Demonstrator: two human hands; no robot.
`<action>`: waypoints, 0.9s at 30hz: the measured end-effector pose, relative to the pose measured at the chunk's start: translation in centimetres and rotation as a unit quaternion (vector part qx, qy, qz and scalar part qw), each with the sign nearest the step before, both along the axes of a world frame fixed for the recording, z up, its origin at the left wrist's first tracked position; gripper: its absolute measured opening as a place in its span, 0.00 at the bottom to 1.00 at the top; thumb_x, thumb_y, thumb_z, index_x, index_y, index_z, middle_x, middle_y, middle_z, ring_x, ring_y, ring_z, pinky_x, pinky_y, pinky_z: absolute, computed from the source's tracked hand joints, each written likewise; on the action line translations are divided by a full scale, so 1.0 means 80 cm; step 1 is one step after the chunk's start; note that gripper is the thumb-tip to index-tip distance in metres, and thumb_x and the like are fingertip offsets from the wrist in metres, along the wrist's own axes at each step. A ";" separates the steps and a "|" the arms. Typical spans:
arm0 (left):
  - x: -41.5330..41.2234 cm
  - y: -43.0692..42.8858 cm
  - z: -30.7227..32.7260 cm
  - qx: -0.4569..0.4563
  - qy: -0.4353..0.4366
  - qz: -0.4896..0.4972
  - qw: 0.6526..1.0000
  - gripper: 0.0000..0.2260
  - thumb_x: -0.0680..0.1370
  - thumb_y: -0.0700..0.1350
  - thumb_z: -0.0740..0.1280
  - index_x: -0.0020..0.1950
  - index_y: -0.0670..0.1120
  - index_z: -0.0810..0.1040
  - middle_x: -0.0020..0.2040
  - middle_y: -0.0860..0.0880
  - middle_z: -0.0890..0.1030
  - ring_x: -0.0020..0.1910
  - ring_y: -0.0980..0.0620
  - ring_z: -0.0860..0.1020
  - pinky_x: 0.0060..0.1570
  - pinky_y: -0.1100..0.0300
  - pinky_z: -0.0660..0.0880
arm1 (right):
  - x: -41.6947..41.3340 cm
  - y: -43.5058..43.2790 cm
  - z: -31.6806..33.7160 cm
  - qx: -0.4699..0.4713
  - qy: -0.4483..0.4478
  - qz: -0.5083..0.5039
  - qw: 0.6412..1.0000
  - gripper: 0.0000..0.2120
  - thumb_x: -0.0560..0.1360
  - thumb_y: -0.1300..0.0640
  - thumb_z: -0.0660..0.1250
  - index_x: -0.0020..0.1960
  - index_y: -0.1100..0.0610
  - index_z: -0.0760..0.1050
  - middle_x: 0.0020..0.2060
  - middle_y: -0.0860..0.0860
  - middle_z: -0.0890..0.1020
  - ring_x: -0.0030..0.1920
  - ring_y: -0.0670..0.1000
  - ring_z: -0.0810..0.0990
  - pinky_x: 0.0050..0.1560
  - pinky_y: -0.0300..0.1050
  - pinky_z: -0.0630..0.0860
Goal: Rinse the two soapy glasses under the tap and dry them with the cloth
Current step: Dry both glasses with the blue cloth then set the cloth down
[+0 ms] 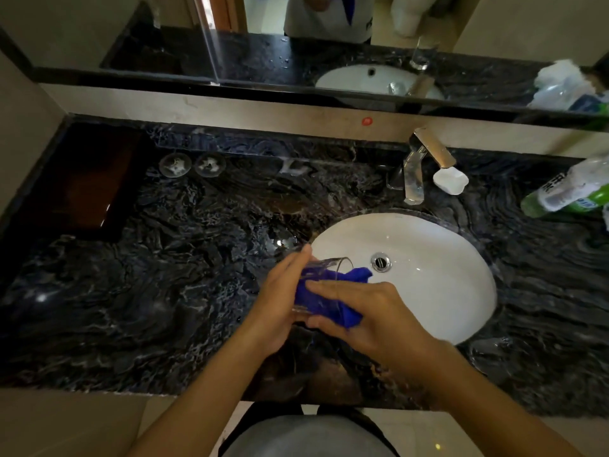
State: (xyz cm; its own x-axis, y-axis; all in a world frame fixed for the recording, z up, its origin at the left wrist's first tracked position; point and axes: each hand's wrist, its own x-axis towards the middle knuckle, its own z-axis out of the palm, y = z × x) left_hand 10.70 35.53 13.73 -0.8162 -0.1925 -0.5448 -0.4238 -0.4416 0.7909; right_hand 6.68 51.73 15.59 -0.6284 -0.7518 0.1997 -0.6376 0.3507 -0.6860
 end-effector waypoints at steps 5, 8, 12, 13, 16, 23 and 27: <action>0.015 0.000 -0.006 -0.086 0.073 0.098 0.989 0.14 0.84 0.52 0.64 0.45 0.45 0.80 0.43 0.45 0.85 0.42 0.46 0.83 0.44 0.52 0.81 | 0.016 -0.024 -0.013 -0.037 -0.129 -0.047 0.990 0.25 0.71 0.46 0.77 0.66 0.54 0.81 0.61 0.46 0.84 0.60 0.41 0.83 0.61 0.36 0.79; 0.025 -0.010 -0.019 -0.236 0.138 0.093 0.957 0.13 0.82 0.54 0.63 0.46 0.47 0.80 0.41 0.50 0.84 0.41 0.49 0.83 0.41 0.56 0.79 | 0.039 -0.049 -0.006 -0.097 -0.323 -0.153 0.929 0.15 0.72 0.51 0.75 0.59 0.52 0.85 0.50 0.46 0.88 0.50 0.44 0.87 0.51 0.37 0.81; 0.038 -0.035 -0.039 -0.356 0.244 0.052 0.901 0.13 0.82 0.52 0.61 0.50 0.45 0.81 0.44 0.55 0.83 0.44 0.55 0.82 0.44 0.61 0.77 | 0.050 -0.077 0.009 -0.187 -0.551 -0.266 0.769 0.14 0.72 0.50 0.73 0.50 0.60 0.84 0.41 0.57 0.87 0.38 0.52 0.85 0.38 0.40 0.80; 0.041 -0.042 -0.045 -0.382 0.280 0.037 0.880 0.15 0.83 0.51 0.61 0.51 0.42 0.81 0.47 0.51 0.83 0.46 0.53 0.82 0.47 0.59 0.78 | 0.049 -0.080 0.009 -0.196 -0.608 -0.282 0.716 0.17 0.72 0.49 0.73 0.51 0.62 0.84 0.42 0.60 0.86 0.39 0.53 0.84 0.39 0.42 0.80; 0.044 -0.059 -0.052 -0.406 0.353 -0.004 0.843 0.20 0.85 0.51 0.59 0.52 0.36 0.81 0.50 0.43 0.81 0.50 0.48 0.81 0.51 0.57 0.77 | 0.050 -0.084 0.013 -0.213 -0.691 -0.270 0.636 0.20 0.72 0.50 0.75 0.55 0.64 0.83 0.47 0.64 0.85 0.44 0.57 0.83 0.49 0.49 0.80; 0.023 -0.064 -0.009 -0.039 0.006 -0.043 0.998 0.13 0.81 0.56 0.67 0.44 0.48 0.80 0.40 0.49 0.83 0.38 0.49 0.81 0.32 0.57 0.76 | 0.037 -0.063 -0.009 -0.032 -0.122 -0.057 0.990 0.22 0.73 0.49 0.76 0.65 0.56 0.81 0.57 0.48 0.86 0.56 0.41 0.84 0.56 0.37 0.81; 0.020 -0.048 -0.007 0.013 0.007 0.081 0.997 0.14 0.81 0.54 0.67 0.40 0.46 0.77 0.36 0.48 0.82 0.35 0.50 0.80 0.32 0.57 0.74 | 0.023 -0.067 -0.015 0.008 -0.066 -0.047 0.997 0.29 0.75 0.36 0.67 0.66 0.56 0.81 0.60 0.49 0.85 0.59 0.43 0.82 0.61 0.34 0.78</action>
